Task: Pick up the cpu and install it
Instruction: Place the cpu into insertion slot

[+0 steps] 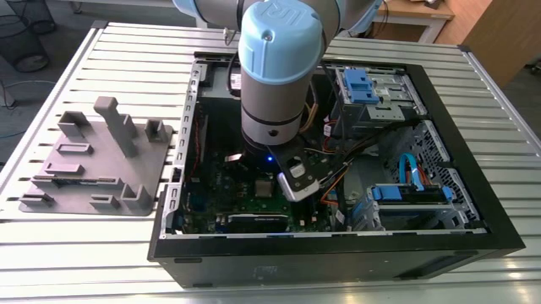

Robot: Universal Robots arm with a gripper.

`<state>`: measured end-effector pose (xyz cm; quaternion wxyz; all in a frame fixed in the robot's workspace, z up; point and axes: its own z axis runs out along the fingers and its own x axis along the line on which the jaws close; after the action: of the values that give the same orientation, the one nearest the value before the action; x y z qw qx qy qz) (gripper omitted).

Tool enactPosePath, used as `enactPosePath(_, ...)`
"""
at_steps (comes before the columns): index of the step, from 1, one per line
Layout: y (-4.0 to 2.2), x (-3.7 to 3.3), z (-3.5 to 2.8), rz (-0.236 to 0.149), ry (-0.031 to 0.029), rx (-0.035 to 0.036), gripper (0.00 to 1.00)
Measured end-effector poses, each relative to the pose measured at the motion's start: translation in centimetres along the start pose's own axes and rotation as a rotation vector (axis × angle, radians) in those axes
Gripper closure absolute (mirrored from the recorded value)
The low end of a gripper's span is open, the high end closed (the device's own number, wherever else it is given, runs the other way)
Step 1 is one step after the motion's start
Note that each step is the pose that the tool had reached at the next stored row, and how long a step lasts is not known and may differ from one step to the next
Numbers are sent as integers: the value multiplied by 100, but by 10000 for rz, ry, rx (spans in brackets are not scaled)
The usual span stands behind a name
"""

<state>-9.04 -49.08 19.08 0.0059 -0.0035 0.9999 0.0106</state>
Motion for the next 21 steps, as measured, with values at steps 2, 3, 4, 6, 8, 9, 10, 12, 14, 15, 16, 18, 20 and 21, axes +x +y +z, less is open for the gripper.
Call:
enactPosePath(2, 1, 0, 1, -87, 0, -24, 56)
enactPosePath(3, 1, -1, 0, -96, 1, -25, 56)
enactPosePath(4, 0, -1, 1, -97, 1, -25, 56)
enactPosePath(6, 0, 0, 0, -97, 1, -25, 56)
enactPosePath(8, 0, -2, 0, -107, 2, -27, 56)
enactPosePath(9, 0, -4, 0, -132, 3, -31, 56)
enactPosePath(10, 0, -7, 0, -165, 4, -39, 56)
enactPosePath(12, -1, -8, 0, -222, 4, -63, 56)
enactPosePath(14, 0, -10, -2, -233, 4, -74, 56)
enactPosePath(15, 1, -10, -4, -236, 3, -77, 56)
enactPosePath(16, 1, -10, -4, -238, 2, -78, 56)
enactPosePath(18, 0, -10, -5, -255, 3, -79, 56)
enactPosePath(20, -3, -10, -6, -279, 5, -76, 56)
enactPosePath(21, -6, -9, -6, -282, 6, -76, 56)
